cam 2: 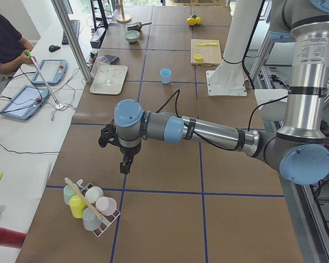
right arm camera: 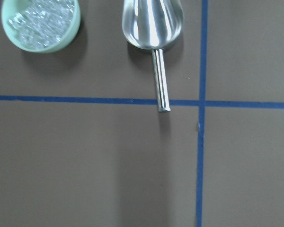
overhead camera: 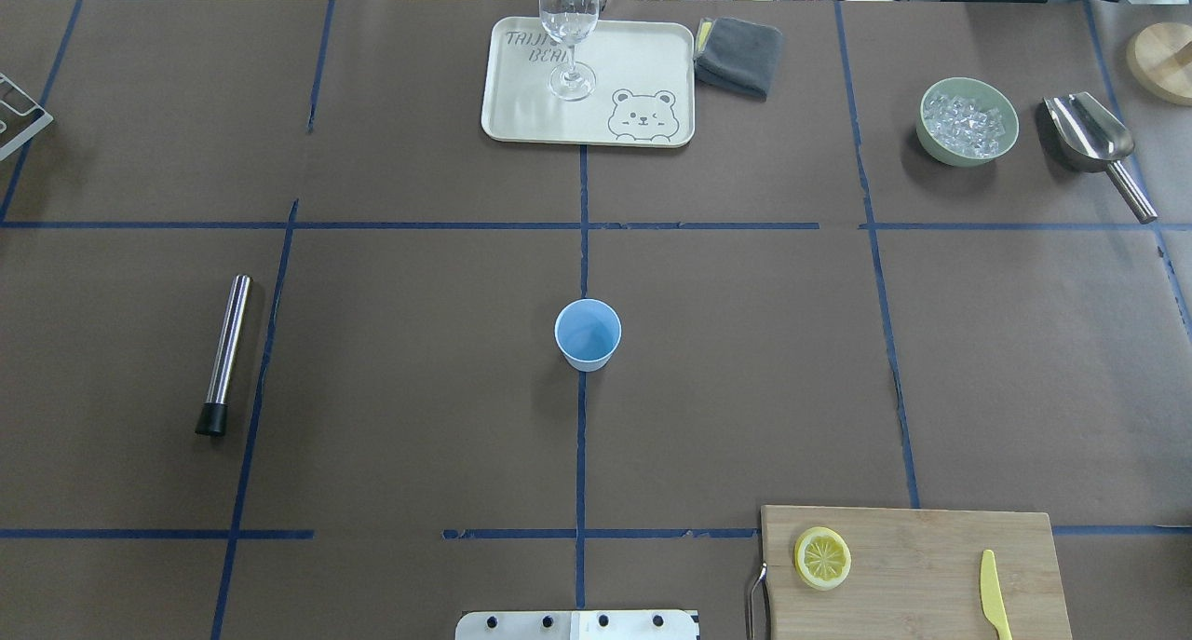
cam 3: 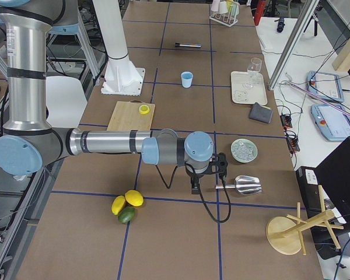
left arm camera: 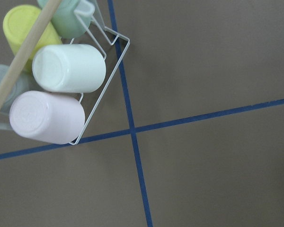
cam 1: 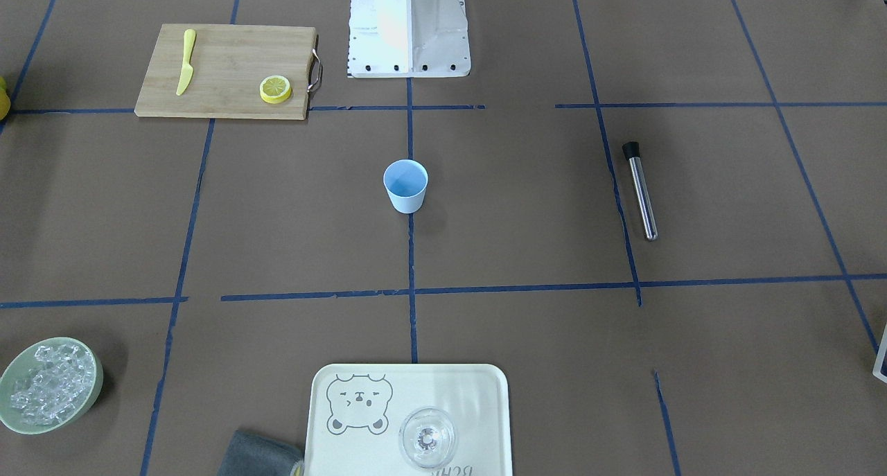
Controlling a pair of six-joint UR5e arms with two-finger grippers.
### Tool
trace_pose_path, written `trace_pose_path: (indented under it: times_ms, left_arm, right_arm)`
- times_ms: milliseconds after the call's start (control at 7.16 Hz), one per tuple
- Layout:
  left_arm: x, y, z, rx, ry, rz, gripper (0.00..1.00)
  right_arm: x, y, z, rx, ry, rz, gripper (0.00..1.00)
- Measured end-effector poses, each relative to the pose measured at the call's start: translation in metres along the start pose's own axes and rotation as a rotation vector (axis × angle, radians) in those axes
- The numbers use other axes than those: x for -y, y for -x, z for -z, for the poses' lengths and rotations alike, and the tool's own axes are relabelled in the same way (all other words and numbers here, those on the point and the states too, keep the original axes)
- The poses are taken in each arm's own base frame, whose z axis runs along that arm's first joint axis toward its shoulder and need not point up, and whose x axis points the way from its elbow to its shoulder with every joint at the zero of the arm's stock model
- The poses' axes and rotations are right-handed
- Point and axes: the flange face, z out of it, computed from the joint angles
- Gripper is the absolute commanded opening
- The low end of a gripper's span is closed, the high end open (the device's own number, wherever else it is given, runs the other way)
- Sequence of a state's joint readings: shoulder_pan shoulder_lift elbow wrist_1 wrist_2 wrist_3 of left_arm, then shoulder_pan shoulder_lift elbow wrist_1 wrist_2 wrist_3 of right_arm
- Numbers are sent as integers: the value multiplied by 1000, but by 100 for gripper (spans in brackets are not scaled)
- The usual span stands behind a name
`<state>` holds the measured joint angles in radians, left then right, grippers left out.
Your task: Squeeze lemon into cup
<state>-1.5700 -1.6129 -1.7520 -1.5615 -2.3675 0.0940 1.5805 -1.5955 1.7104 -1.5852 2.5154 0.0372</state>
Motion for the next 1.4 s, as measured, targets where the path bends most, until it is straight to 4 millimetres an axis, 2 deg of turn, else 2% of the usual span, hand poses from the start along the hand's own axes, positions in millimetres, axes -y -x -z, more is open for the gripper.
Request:
trace_pose_path:
  times_ms: [279, 419, 559, 838, 1118, 1397]
  left_arm:
    - [25, -37, -14, -20, 8, -55, 100]
    - [41, -65, -25, -33, 19, -36, 100]
    - [54, -91, -33, -42, 24, -20, 100]
    - [65, -120, -43, -57, 8, -9, 100]
    - [67, -151, -63, -83, 11, 8, 100]
    - [70, -194, -82, -119, 20, 67, 100]
  right_arm:
    - [9, 28, -1, 22, 0, 25, 100]
    - [10, 60, -2, 16, 1, 13, 100]
    - [8, 111, -6, -14, -1, -23, 100]
    - [-11, 216, -30, -56, 2, -87, 100]
    - [-34, 290, -59, -6, -23, -138, 100]
    - [-67, 347, -92, 18, -44, -176, 100]
